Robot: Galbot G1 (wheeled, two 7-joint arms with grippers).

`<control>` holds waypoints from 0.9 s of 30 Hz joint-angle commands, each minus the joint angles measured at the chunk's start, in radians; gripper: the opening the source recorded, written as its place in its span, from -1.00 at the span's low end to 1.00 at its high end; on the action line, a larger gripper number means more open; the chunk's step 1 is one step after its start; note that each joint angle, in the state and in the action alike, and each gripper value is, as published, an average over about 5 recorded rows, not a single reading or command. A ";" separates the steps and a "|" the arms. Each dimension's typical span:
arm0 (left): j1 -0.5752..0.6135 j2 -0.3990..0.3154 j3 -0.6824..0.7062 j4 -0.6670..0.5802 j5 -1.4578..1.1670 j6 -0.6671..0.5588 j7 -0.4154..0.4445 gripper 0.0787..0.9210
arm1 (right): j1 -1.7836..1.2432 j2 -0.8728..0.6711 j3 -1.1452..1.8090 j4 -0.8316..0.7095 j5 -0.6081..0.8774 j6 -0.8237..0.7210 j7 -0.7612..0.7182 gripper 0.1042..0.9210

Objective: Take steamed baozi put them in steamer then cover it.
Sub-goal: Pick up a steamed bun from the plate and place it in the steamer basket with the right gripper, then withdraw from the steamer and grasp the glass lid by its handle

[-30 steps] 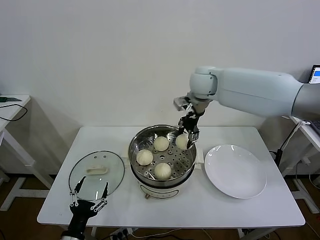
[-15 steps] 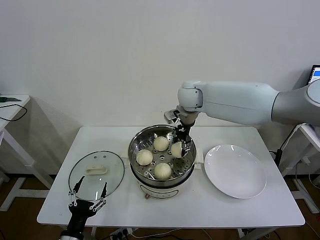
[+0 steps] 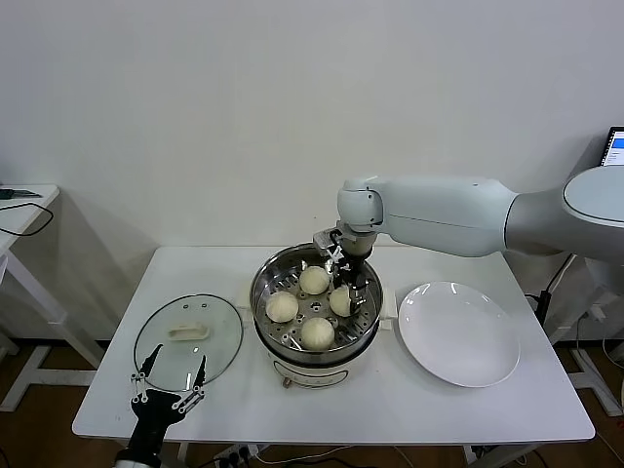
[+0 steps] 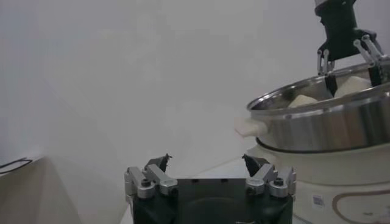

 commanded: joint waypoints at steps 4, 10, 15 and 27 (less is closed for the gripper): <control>0.000 0.001 0.001 -0.004 0.000 0.006 0.001 0.77 | 0.004 -0.038 0.034 0.039 -0.015 -0.001 0.005 0.71; -0.007 0.001 -0.001 -0.004 0.018 0.005 -0.003 0.77 | 0.016 -0.172 0.168 0.127 -0.038 0.022 0.034 0.76; -0.023 0.001 -0.008 0.001 0.094 0.004 -0.021 0.77 | -0.052 -0.359 0.362 0.230 -0.003 0.121 0.320 0.76; -0.095 0.007 -0.006 0.015 0.332 0.034 -0.117 0.77 | -0.721 -0.613 1.017 0.362 0.050 0.418 1.386 0.76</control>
